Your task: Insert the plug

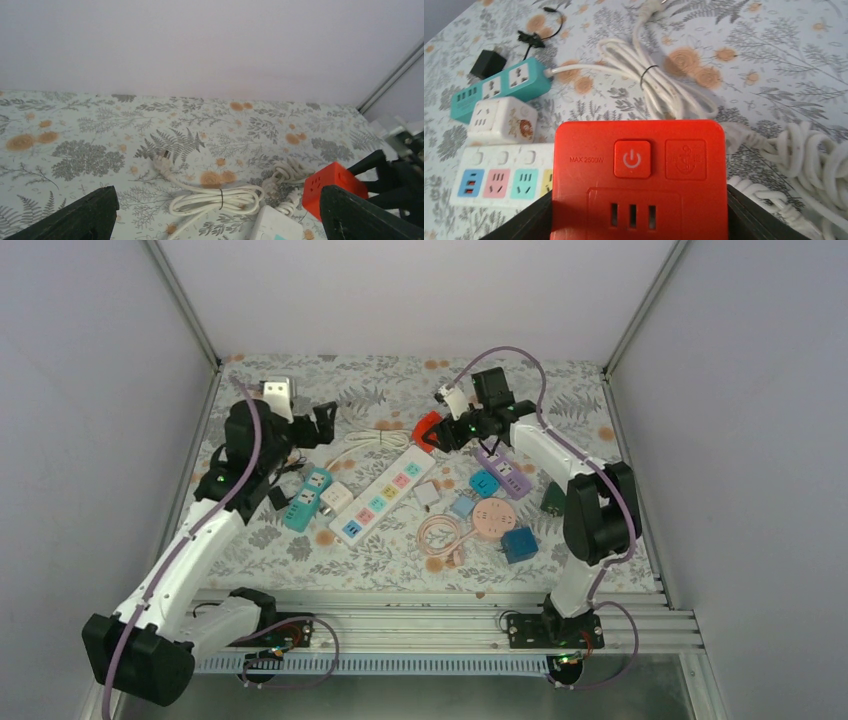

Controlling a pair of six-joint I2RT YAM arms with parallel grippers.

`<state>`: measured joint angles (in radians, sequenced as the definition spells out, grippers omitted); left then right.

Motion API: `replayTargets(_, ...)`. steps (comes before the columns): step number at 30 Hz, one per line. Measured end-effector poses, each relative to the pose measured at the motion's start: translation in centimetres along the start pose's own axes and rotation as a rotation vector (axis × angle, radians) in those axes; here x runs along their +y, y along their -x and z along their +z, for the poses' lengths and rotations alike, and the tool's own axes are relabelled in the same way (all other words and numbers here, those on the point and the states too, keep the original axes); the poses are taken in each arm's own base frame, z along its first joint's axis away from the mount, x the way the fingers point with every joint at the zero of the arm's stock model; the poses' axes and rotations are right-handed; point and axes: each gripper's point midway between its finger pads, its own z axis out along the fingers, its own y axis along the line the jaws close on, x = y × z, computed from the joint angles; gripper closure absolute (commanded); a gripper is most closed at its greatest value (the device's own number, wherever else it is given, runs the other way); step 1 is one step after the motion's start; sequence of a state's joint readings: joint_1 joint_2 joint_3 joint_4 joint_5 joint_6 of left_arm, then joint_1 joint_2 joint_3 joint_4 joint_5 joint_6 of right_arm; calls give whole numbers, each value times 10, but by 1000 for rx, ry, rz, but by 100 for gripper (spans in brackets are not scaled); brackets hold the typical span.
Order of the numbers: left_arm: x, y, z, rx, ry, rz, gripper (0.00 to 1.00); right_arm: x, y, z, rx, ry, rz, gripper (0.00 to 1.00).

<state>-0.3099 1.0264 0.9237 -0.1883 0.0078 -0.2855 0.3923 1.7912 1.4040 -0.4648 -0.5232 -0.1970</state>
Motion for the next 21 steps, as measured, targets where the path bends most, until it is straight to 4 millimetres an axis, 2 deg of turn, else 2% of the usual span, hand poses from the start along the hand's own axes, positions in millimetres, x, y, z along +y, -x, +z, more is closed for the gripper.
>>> replayTargets(2,5,10,-5,-4,-6,-15,0,4,-2,1,10,30,-16,57)
replayTargets(5,10,35,-15,-26,-16,-35,0,4,-4,7,23,52,-29,57)
replayTargets(8,2,67,-29,-79,-45,-20,0,2,-11,13,42,56,-21,57)
replayTargets(11,-6,87,-38,-127,-70,12,0,3,-16,20,60,65,-14,57)
replayTargets(14,-5,85,-39,-134,-67,28,0,3,-22,25,78,75,-11,57)
replayTargets(18,5,64,-35,-109,-35,40,0,9,-29,30,104,94,-16,58)
replayTargets(21,10,56,-35,-101,-15,48,0,16,-31,32,114,109,-26,58)
